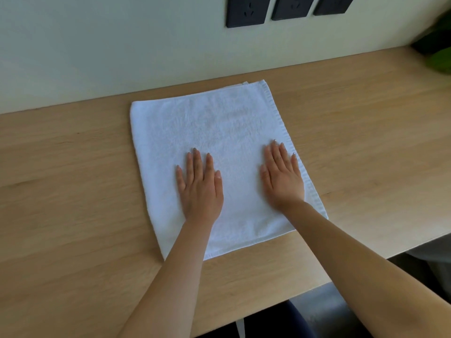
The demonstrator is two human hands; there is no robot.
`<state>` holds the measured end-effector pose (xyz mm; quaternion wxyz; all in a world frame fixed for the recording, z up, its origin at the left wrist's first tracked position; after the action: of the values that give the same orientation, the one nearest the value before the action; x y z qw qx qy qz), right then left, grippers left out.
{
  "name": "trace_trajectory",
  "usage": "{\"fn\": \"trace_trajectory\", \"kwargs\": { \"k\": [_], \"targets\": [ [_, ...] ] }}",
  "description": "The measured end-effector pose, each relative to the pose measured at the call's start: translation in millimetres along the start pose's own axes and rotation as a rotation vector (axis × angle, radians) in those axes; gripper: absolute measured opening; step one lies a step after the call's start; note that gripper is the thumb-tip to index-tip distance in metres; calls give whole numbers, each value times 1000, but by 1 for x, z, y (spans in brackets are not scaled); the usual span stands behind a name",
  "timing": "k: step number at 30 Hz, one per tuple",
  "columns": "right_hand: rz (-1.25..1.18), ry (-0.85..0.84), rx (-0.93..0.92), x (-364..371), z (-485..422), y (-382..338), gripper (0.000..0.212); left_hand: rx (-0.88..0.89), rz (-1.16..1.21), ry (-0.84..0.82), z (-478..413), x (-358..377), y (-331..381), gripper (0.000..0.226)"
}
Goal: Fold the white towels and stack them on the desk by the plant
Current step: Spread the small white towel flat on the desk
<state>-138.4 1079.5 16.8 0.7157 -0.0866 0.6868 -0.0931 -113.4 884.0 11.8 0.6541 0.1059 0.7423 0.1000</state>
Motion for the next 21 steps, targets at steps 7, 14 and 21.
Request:
{"fn": "trace_trajectory", "kwargs": {
  "k": [7, 14, 21],
  "targets": [
    [-185, 44, -194, 8, 32, -65, 55, 29, 5, 40, 40, -7, 0, 53],
    [-56, -22, -233, 20, 38, -70, 56, 47, -75, -101, 53, -17, -27, 58],
    [-34, -46, -158, 18, 39, -73, 61, -38, -117, -89, 67, -34, -72, 59]
  ]
}}
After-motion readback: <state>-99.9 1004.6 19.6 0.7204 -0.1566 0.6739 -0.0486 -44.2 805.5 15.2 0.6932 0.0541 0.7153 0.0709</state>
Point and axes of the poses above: each hand's wrist, its own z-axis away from the middle knuckle, its own x-axis out of the palm, y = z × x, the point moved 3 cm from there along -z, towards the middle knuckle, and after that the axes turned 5 degrees about x, right-handed, at the moved point
